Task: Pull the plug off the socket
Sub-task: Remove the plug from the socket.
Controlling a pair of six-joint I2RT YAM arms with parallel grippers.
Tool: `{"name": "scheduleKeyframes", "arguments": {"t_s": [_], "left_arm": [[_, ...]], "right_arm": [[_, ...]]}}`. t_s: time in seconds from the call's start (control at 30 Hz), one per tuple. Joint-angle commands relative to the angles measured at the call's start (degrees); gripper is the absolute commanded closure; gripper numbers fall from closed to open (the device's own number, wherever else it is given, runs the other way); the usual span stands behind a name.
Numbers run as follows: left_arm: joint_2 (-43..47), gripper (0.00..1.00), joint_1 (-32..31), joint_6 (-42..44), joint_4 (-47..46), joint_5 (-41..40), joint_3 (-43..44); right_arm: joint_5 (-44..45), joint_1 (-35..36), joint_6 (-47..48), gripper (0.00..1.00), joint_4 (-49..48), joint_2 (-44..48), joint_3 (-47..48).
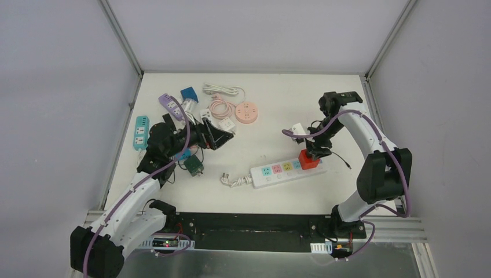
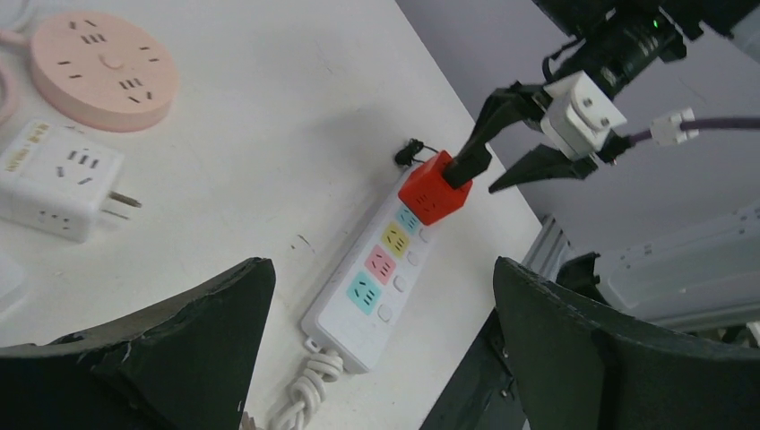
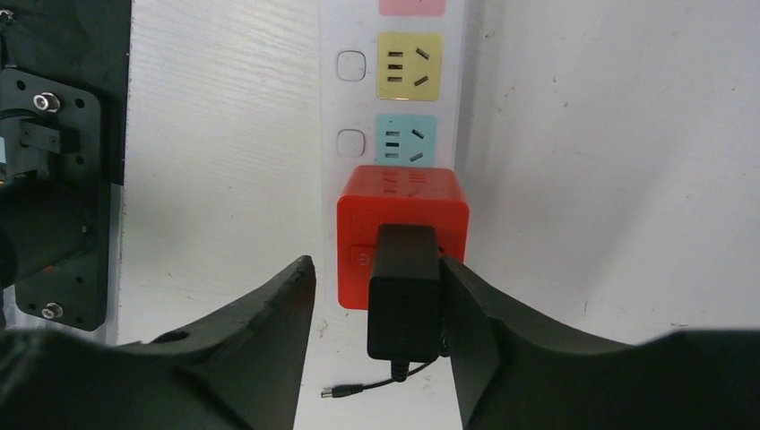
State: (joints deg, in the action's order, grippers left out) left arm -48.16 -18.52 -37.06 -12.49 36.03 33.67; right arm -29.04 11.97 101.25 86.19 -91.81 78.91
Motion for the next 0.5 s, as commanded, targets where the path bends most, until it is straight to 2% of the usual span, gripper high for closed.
{"name": "scheduleKeyframes", "arguments": {"t_s": [0.0,0.27,0.37,0.47], "left_arm": [[1.6,0.05,-7.8,8.0,-6.3,-3.4,-2.6],[-5.3,0.02,-22.3,27.0,-11.4,-9.1,-4.3],[-11.5,0.01,-25.7,31.1,-16.4,-9.3,-4.1],[-18.5,0.01,-28.6,35.0,-17.9,-9.7,-1.1]], "right_arm": [[1.2,0.5,-0.5,0.47,-1.7,3.1,-1.0],[2.8,0.6,-2.3,0.6,-4.5,4.1,-2.2],[2.9,0.6,-2.6,0.6,-4.5,4.1,-2.2],[2.9,0.6,-3.7,0.56,-5.2,4.3,-2.4]]}}
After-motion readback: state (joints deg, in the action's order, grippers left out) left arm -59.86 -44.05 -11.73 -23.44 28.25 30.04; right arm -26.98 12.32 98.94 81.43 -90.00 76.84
